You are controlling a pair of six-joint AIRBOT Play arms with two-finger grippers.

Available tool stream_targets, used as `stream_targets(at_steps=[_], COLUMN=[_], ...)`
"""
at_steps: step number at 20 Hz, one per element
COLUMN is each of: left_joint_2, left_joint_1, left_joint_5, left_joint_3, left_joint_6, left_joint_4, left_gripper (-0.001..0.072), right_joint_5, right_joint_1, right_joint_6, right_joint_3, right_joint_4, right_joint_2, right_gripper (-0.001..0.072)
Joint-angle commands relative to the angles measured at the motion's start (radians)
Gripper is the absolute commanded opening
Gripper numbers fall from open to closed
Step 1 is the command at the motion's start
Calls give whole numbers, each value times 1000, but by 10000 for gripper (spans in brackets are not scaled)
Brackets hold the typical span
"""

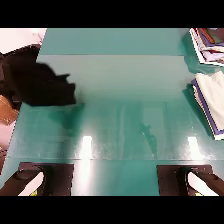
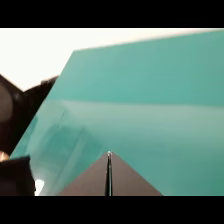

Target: Fold the shirts.

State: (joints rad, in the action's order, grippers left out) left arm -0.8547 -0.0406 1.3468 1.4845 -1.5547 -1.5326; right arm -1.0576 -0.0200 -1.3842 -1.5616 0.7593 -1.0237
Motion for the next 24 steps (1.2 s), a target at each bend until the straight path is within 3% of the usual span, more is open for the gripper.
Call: stream_targets(at_steps=[1, 6, 9, 11, 14, 20, 24], left_joint_2=[-34, -272, -454, -540, -573, -642, -779], left_joint_1=[-216, -547, -708, -745, -695, -368, -268], left_joint_5=[-67, 18, -69, -173, -251, -233, -228], left_joint_3=[96, 95, 95, 96, 97, 91, 79], left_joint_6=[2, -2, 29, 44, 44, 46, 179], left_joint_4=[-4, 5, 79, 102, 64, 144, 314], left_gripper=[22, 25, 39, 571, 553, 553, 553], right_joint_5=[25, 12, 7, 6, -13, -43, -47], right_joint_1=[55, 96, 96, 96, 96, 96, 96], right_joint_6=[0, 0, 0, 0, 0, 0, 0], right_joint_3=[-51, -53, -53, -52, -52, -52, -52], right_joint_4=[0, -2, -1, -1, 1, 1, 1], right_joint_2=[-1, 0, 0, 0, 0, -1, -1], right_gripper=[19, 19, 18, 19, 19, 19, 19])
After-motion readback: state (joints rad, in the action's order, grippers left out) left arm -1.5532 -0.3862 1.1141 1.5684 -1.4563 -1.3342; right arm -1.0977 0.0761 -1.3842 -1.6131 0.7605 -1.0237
